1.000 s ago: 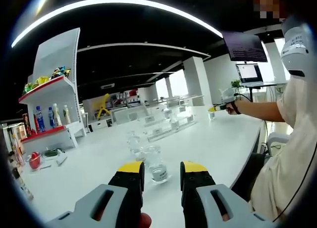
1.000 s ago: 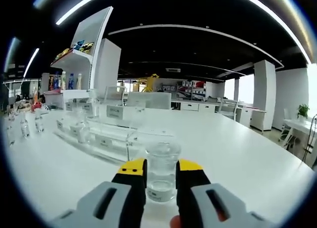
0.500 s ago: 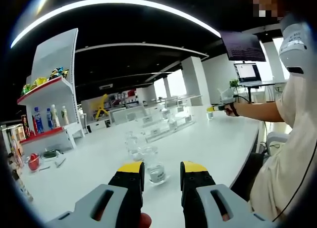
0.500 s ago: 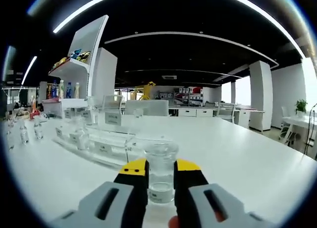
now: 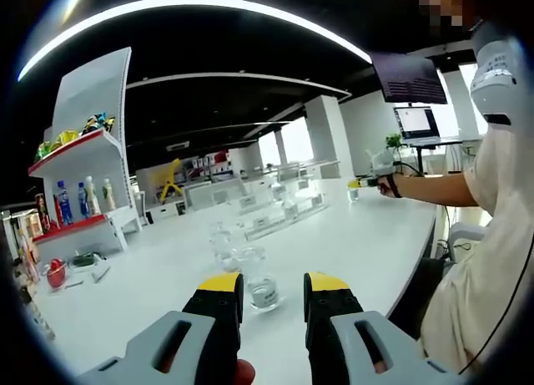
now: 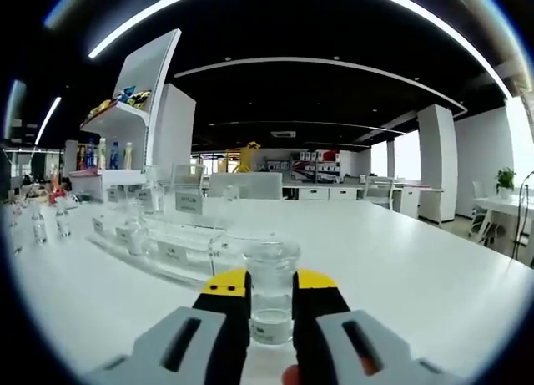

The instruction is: Identify the label on the chemical reagent bottle, grasp the chemical reagent bottle, and place it in the designated position on the reagent rack

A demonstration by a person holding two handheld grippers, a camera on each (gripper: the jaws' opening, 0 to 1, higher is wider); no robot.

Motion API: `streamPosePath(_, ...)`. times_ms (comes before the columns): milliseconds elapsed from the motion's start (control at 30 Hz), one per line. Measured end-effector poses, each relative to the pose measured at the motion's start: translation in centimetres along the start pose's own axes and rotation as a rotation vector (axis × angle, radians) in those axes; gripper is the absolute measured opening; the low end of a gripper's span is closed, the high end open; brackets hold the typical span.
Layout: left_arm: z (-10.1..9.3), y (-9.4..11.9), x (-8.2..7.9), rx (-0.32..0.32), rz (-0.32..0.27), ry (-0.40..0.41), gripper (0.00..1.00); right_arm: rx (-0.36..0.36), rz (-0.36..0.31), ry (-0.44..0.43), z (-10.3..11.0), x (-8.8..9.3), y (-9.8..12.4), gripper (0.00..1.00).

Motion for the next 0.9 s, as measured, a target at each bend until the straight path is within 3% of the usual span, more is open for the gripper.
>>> streamPosePath(900,-0.4,0.3,-0.9,0.009,-0.021,-0.016,0.29,-0.005,-0.014,0.011,0.0,-2.6,3.4,0.18)
Point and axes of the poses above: the point that each gripper's makers call its tool centre point, and the gripper's own axes: y roughly backward along the fingers, z roughly to its left, x roughly out of its underside, the point moved 5 cm from there along y, roughly backward along the fingers, and after that the axes turned 13 degrees about x, right-handed, at the moved point
